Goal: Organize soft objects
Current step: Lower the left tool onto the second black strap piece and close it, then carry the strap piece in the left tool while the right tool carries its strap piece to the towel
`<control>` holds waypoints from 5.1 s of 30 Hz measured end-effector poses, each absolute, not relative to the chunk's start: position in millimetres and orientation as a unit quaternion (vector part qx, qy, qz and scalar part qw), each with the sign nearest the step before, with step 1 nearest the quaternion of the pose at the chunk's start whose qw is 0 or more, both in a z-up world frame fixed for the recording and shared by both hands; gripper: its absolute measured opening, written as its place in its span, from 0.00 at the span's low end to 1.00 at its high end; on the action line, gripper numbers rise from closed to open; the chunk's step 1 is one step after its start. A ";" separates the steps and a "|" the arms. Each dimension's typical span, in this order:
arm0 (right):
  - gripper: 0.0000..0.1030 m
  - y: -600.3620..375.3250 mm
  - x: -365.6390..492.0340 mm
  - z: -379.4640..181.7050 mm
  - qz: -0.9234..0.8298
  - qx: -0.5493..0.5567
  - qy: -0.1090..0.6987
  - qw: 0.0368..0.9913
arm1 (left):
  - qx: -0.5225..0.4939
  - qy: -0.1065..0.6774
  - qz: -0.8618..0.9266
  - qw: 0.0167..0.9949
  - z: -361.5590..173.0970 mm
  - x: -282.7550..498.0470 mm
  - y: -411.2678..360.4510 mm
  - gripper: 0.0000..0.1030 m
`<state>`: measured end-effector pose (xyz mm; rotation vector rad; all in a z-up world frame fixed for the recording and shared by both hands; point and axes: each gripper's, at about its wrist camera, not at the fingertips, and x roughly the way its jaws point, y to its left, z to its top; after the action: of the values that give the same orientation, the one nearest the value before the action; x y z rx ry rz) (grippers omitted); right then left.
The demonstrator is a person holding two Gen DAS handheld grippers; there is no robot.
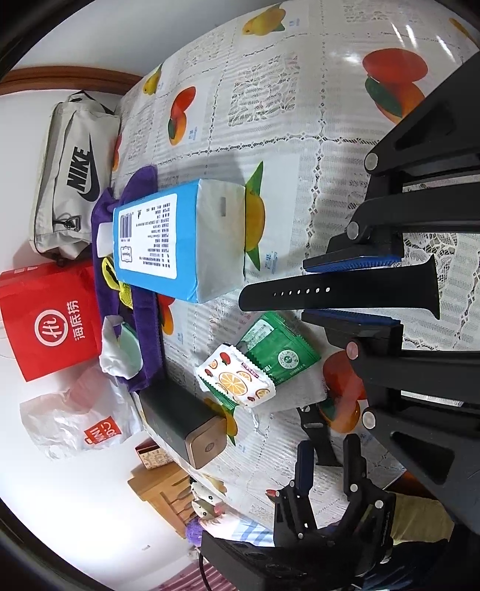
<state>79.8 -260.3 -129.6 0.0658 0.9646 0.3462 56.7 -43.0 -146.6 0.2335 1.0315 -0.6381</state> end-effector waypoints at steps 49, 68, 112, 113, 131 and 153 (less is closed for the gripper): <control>0.19 -266.3 70.6 -105.3 0.152 0.017 0.418 0.895 | 0.067 0.435 -0.220 0.871 -106.2 43.8 -16.1 0.06; 0.19 -260.6 71.9 -120.0 0.164 0.019 0.438 0.884 | 0.090 0.471 -0.182 0.858 -146.1 34.9 -23.9 0.35; 0.19 -254.7 124.3 -64.6 0.187 0.018 0.396 0.899 | 0.050 0.410 -0.136 0.900 -57.0 102.8 -5.9 0.19; 0.19 -253.4 129.2 -62.7 0.188 0.016 0.394 0.899 | 0.049 0.409 -0.135 0.901 -55.1 107.2 -5.3 0.19; 0.19 -231.7 238.8 -41.8 0.195 0.008 0.378 0.905 | 0.021 0.407 -0.092 0.909 -36.2 210.3 16.0 0.19; 0.19 -224.2 352.7 -70.7 0.184 -0.004 0.400 0.898 | -0.023 0.431 -0.056 0.900 -61.8 321.9 44.1 0.19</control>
<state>352.7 -224.2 -70.7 -0.0084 0.8283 0.3821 321.9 44.1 -61.8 -0.0472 0.8920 -0.1156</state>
